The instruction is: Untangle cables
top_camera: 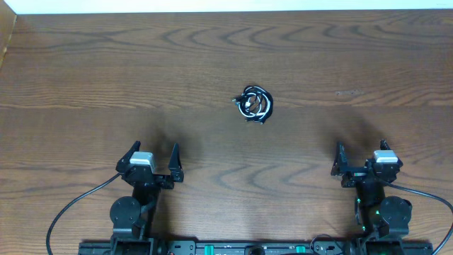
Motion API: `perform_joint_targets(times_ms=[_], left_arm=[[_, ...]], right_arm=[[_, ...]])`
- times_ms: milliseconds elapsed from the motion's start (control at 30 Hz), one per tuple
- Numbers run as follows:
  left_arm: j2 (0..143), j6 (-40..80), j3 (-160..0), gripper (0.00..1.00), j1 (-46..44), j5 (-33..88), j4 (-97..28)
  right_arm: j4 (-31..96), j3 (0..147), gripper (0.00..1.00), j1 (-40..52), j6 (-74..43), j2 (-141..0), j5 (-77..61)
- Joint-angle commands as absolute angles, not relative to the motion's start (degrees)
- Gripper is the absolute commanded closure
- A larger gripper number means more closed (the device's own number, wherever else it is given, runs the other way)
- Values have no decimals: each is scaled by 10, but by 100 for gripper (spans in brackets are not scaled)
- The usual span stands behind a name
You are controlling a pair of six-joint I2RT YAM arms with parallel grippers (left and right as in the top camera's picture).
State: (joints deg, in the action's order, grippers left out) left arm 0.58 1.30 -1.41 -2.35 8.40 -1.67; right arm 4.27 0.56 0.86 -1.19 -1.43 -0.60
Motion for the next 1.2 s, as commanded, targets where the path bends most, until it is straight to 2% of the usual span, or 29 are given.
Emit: perform_joint_targets(times_ms=[0, 567, 667, 800, 1067, 1167], left_arm=[[2, 12, -2, 2, -20, 81, -34], [2, 11, -2, 2, -20, 80, -34], [2, -50, -2, 2, -20, 25, -32], [3, -53, -2, 2, -20, 10, -40], [3, 154, -3, 2, -21, 88, -32], [3, 181, -3, 2, -20, 140, -6]], right_arm=[[43, 3, 1, 7, -6, -11, -4], [43, 3, 1, 7, -6, -11, -4], [43, 3, 1, 7, -6, -11, -4], [43, 3, 1, 7, -6, -11, -4], [43, 3, 1, 7, -6, -11, -4], [43, 3, 1, 7, -6, -11, -4]])
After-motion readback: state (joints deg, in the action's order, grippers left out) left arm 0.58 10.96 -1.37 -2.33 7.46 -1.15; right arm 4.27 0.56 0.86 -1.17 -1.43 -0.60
